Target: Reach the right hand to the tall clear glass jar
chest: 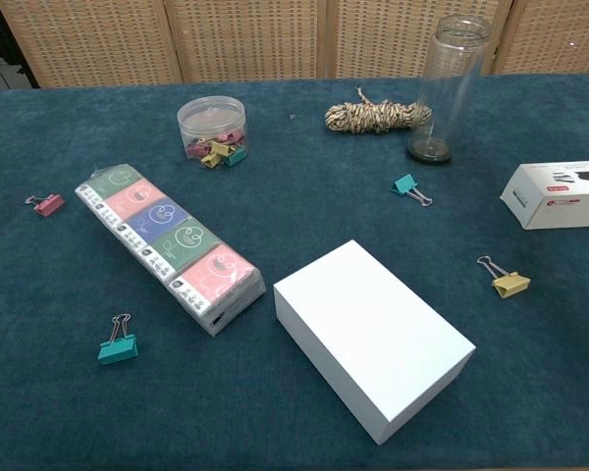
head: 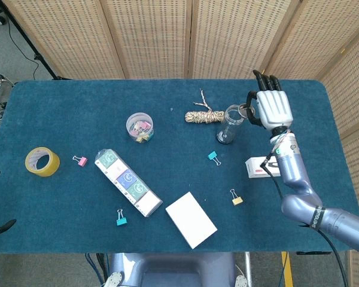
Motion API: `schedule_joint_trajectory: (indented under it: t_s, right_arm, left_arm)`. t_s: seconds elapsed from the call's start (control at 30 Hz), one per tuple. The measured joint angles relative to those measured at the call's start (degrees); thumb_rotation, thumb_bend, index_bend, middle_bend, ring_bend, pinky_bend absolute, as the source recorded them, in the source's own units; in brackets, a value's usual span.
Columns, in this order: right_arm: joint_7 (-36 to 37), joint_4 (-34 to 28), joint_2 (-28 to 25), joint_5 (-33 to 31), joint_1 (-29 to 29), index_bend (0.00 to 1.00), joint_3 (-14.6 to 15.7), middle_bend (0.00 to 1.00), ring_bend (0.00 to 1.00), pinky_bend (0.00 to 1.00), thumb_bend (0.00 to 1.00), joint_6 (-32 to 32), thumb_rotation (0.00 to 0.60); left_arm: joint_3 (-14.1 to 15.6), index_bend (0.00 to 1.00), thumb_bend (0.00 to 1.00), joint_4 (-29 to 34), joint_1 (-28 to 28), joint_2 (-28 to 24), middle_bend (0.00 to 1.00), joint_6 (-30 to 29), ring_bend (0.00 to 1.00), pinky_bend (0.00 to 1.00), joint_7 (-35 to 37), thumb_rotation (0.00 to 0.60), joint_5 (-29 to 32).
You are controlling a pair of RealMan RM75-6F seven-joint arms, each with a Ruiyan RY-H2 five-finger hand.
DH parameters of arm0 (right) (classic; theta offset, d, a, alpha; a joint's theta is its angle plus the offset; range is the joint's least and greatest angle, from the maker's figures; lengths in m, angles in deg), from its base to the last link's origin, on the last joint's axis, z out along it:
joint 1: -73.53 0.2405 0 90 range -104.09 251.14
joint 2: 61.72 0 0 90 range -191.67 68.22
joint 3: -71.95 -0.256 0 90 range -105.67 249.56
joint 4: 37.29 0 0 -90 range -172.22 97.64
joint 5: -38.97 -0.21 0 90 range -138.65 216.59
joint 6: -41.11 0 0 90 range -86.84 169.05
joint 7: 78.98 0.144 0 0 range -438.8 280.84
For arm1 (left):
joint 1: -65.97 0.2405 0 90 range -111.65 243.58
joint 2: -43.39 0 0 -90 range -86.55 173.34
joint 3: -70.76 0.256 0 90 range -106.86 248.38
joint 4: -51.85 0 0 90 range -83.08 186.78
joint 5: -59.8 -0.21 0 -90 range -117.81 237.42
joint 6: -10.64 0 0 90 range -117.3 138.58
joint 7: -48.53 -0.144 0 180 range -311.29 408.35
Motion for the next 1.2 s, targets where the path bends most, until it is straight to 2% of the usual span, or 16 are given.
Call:
schedule_joint_trajectory:
  t_s: [0.23,0.63,1.2]
  right_arm:
    - [-1.9,5.1,4.4,-2.3,2.9,0.65,1.2,0.0,0.0,0.0,0.61,-0.6,0.6]
    - [-1.2,10.3,7.0,-2.9,4.7,0.65,1.9,0.0,0.0,0.0,0.61,-1.5,0.6]
    - [-0.4,11.8,8.1,-3.5,5.3,0.65,2.6,0.0,0.0,0.0,0.61,-1.7,0.6]
  left_arm:
    - [-0.1,0.0,0.12,-0.4,0.1,-0.4,0.0,-0.2,0.0,0.0,1.5,0.6,0.3]
    - [-0.1,0.0,0.11,-0.2,-0.1,-0.4,0.0,0.6,0.0,0.0,1.0,0.6,0.9]
    - [-0.1,0.0,0.11,0.3,-0.4,-0.5,0.0,1.3,0.0,0.0,0.5,0.6,1.2]
